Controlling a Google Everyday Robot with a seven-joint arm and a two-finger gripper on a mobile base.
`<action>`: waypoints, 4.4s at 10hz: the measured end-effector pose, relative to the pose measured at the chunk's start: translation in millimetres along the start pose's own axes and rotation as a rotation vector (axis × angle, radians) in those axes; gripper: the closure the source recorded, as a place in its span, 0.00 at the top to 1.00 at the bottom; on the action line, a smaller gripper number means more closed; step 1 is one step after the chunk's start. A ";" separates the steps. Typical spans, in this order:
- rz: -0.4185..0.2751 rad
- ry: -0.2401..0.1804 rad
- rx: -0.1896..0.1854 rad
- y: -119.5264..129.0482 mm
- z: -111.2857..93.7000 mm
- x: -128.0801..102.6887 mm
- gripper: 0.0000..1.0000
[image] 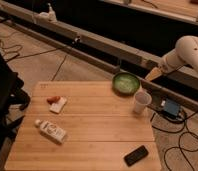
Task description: Place the bottle in the ceramic bowl
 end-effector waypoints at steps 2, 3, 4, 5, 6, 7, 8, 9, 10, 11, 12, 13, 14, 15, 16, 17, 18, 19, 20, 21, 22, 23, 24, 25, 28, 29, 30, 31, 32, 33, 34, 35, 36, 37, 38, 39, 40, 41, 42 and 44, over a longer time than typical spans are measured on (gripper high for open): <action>0.000 0.000 0.000 0.1 0.3 0.2 0.80; 0.000 0.000 0.000 0.1 0.3 0.1 0.80; 0.000 0.000 0.000 0.1 0.3 0.1 0.80; 0.000 0.000 -0.001 0.2 0.4 0.0 0.80; 0.000 0.000 -0.001 0.2 0.4 0.0 0.80; 0.000 0.000 -0.001 0.2 0.4 0.0 0.80; 0.000 0.000 -0.001 0.2 0.4 -0.1 0.80; 0.000 0.000 -0.001 0.3 0.5 -0.1 0.80; 0.000 0.000 -0.001 0.4 0.5 -0.3 0.80; 0.000 0.000 -0.001 0.4 0.6 -0.3 0.80; 0.000 0.000 -0.001 0.3 0.5 -0.3 0.80; 0.000 0.000 -0.001 0.4 0.6 -0.3 0.80; 0.000 0.000 -0.001 0.3 0.5 -0.3 0.80; 0.000 0.000 -0.001 0.3 0.6 -0.3 0.80; 0.000 0.000 -0.001 0.3 0.5 -0.3 0.80; 0.000 0.000 -0.001 0.3 0.6 -0.3 0.80; 0.000 0.000 -0.001 0.3 0.6 -0.3 0.80; 0.000 0.000 -0.001 0.4 0.6 -0.3 0.80; 0.000 0.000 -0.002 0.5 1.1 -0.1 0.80; 0.000 0.002 -0.003 0.8 2.3 0.8 0.80; 0.000 0.001 -0.003 0.8 1.9 0.4 0.80; 0.000 0.001 -0.003 0.7 2.1 0.8 0.80; 0.000 0.001 -0.003 0.9 1.9 0.3 0.80; 0.000 0.001 -0.008 2.4 2.4 -0.2 0.80; -0.112 -0.006 -0.093 44.0 19.1 -28.2 0.80; -0.157 -0.014 -0.139 66.0 26.2 -40.1 0.80; -0.192 -0.018 -0.187 87.8 30.7 -45.5 0.80; -0.212 -0.024 -0.216 101.3 32.6 -49.5 0.80; -0.252 -0.037 -0.278 131.6 35.6 -58.7 0.80; -0.279 -0.046 -0.326 154.5 35.8 -61.6 0.80; -0.311 -0.059 -0.384 183.1 34.4 -64.5 0.80; -0.333 -0.065 -0.421 202.2 33.4 -65.0 0.80; -0.369 -0.074 -0.468 230.1 32.1 -67.4 0.80; -0.398 -0.080 -0.494 249.1 31.3 -67.7 0.80; -0.430 -0.084 -0.508 263.7 31.2 -68.2 0.80; -0.472 -0.089 -0.520 281.1 31.2 -68.9 0.80; -0.518 -0.098 -0.527 295.4 31.5 -71.0 0.80; -0.541 -0.102 -0.528 300.9 31.2 -71.4 0.80; -0.544 -0.102 -0.527 301.2 31.2 -70.9 0.80; -0.542 -0.103 -0.525 300.2 31.0 -70.8 0.80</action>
